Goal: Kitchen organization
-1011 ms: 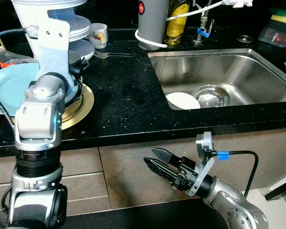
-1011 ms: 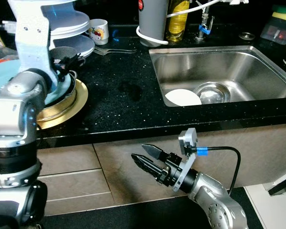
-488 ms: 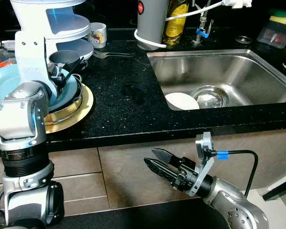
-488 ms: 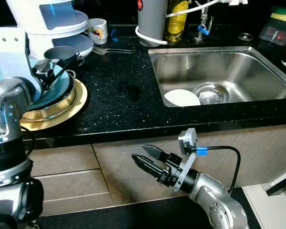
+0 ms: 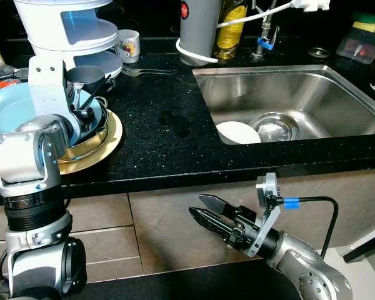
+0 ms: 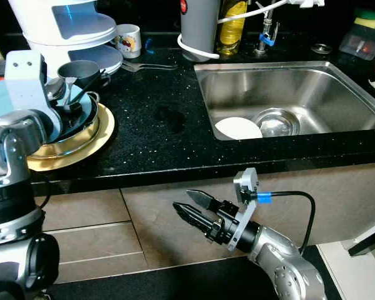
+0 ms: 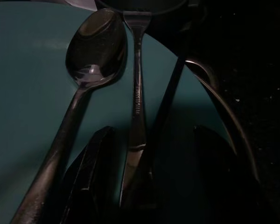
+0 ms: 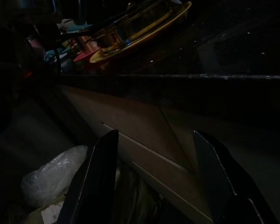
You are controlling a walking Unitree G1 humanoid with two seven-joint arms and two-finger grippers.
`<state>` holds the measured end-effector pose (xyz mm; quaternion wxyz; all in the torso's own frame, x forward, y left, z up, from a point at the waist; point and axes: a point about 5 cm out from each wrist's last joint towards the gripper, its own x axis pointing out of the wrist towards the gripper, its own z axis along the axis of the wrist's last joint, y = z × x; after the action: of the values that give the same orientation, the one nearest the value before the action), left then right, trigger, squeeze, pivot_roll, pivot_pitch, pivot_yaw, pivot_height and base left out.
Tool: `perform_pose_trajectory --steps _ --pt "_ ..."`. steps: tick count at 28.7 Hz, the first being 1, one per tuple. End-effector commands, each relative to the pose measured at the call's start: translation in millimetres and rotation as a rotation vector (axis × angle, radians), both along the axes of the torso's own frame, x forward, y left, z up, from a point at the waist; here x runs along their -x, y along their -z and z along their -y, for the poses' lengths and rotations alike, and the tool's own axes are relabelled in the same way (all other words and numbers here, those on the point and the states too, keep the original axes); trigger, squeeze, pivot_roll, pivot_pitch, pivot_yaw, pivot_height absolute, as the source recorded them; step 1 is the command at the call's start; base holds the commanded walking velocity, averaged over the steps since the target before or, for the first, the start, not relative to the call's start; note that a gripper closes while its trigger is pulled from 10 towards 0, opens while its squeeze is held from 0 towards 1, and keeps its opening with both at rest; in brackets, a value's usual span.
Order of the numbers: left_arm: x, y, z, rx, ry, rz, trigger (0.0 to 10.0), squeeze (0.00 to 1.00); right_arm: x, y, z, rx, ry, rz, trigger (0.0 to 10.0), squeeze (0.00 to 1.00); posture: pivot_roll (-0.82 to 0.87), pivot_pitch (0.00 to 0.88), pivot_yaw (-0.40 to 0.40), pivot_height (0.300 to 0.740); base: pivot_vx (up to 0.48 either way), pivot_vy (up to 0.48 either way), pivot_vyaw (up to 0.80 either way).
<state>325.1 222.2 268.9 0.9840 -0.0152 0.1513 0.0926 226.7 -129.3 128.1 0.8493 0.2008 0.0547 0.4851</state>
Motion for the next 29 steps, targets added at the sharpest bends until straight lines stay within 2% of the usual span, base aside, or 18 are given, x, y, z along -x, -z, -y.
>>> perform_pose_trajectory --steps 1,2,3,4,5,6,8,23,29 --pt "-0.4 6.1 -1.3 0.006 0.005 -0.041 10.0 0.00 -0.5 3.6 1.5 0.012 0.005 -0.016 10.0 0.00 0.13 0.039 -0.071 0.740 0.000 0.000 0.00" --pt "-0.3 6.8 -1.5 0.005 0.007 -0.045 9.3 0.00 -0.6 3.7 1.6 0.013 0.005 -0.016 10.0 0.00 0.13 0.039 -0.071 0.740 0.000 0.000 0.00" --pt "-0.2 7.2 -1.4 0.005 0.010 -0.048 4.3 0.00 -0.8 4.1 1.8 0.014 0.006 -0.017 10.0 0.00 0.13 0.039 -0.070 0.740 0.000 0.000 0.00" --pt "-0.2 7.2 -1.4 0.005 0.010 -0.048 4.3 0.00 -0.8 4.1 1.8 0.014 0.006 -0.017 10.0 0.00 0.13 0.039 -0.070 0.740 0.000 0.000 0.00" --pt "-0.2 7.4 -1.2 0.004 0.013 -0.049 1.8 0.00 -1.0 4.3 1.9 0.015 0.006 -0.019 10.0 0.00 0.13 0.037 -0.071 0.740 0.000 0.000 0.00" --pt "-0.2 7.4 -1.0 0.004 0.014 -0.049 0.4 0.00 -1.1 4.6 2.1 0.016 0.007 -0.020 10.0 0.00 0.13 0.036 -0.071 0.740 0.000 0.000 0.00" --pt "-0.1 7.4 -0.9 0.003 0.016 -0.048 0.0 0.00 -1.2 4.7 2.2 0.017 0.008 -0.020 10.0 0.00 0.13 0.035 -0.071 0.740 0.000 0.000 0.00" --pt "1.0 4.1 -1.8 0.002 0.012 -0.031 0.0 0.00 -1.8 4.8 3.1 0.024 0.011 -0.021 10.0 0.00 0.13 0.035 -0.074 0.740 0.000 0.000 0.00" --pt "0.1 -12.3 -2.1 -0.042 -0.011 0.077 0.0 0.00 -1.9 4.8 3.3 0.027 0.008 -0.022 10.0 0.00 0.13 0.035 -0.076 0.740 0.000 0.000 0.00"
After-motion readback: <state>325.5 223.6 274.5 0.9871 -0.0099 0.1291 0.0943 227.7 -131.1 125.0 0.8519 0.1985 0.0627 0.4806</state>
